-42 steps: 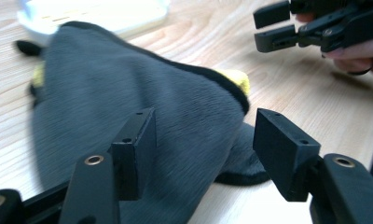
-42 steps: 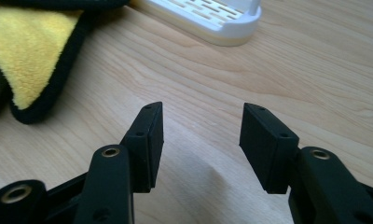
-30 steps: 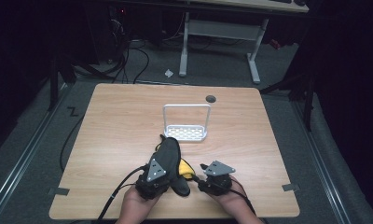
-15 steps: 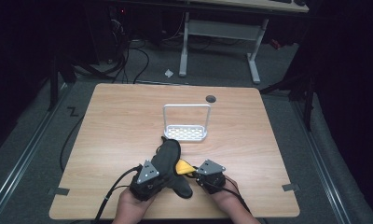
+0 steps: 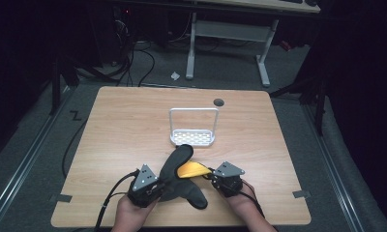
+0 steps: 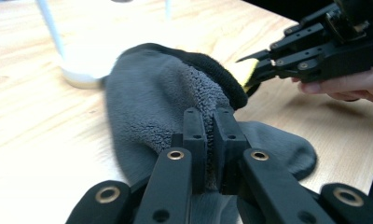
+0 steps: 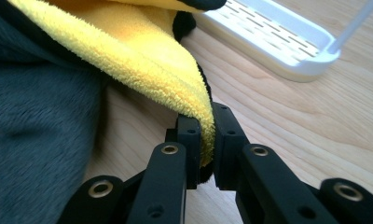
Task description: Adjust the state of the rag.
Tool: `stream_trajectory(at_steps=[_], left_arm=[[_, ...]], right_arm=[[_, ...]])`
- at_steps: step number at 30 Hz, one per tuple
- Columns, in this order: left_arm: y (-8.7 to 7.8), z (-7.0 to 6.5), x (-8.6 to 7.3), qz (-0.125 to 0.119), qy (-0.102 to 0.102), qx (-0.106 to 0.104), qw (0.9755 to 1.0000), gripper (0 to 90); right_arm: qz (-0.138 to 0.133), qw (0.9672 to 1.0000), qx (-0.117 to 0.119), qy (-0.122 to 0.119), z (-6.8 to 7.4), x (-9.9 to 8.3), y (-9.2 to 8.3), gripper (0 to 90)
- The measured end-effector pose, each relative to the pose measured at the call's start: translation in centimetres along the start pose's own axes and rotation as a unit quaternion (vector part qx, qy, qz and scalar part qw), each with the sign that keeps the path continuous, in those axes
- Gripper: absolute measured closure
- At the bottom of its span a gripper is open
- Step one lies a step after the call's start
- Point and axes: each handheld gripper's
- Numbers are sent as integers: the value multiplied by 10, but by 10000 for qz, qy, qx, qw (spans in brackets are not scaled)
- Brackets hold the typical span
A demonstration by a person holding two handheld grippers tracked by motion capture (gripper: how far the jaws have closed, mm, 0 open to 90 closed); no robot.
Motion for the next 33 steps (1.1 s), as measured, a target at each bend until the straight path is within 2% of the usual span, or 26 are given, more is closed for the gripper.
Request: stream_trajectory(at_steps=[6,12,18,24,27,28,29,31,33], left_arm=[[-9,8,2,-121,-60,148,9998,853],[-22,25,3,-284,-209,370,9987,853],[-30,39,3,-355,-311,510,9976,854],[-35,60,-2,-442,-615,579,9954,857],[-26,70,-8,-317,-730,582,9951,856],[-20,73,-11,-212,-799,552,9950,854],[-13,76,-15,-76,-833,616,9946,839],[-6,79,-20,67,-895,760,9931,731],[-8,81,-21,60,-1002,751,9921,648]], right_arm=[[-64,9999,-118,85,-8,-2,-8,843],[-209,9989,-316,278,-24,-3,-20,842],[-325,9979,-472,307,-34,-1,-27,843],[-417,9968,-532,422,-43,-1,-34,845],[-411,9968,-542,411,-43,-1,-35,844],[-390,9969,-561,388,-42,-1,-34,845],[-331,9971,-577,374,-41,-1,-32,845],[-239,9972,-605,366,-40,-3,-29,845],[-159,9967,-621,492,-43,-5,-28,844]])
Point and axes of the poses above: each handheld gripper's, and its own axes: y roughly forward along the jaws, x roughly out of its top, z roughly to its left, and after that the axes turned 7 degrees about -z, right-handed
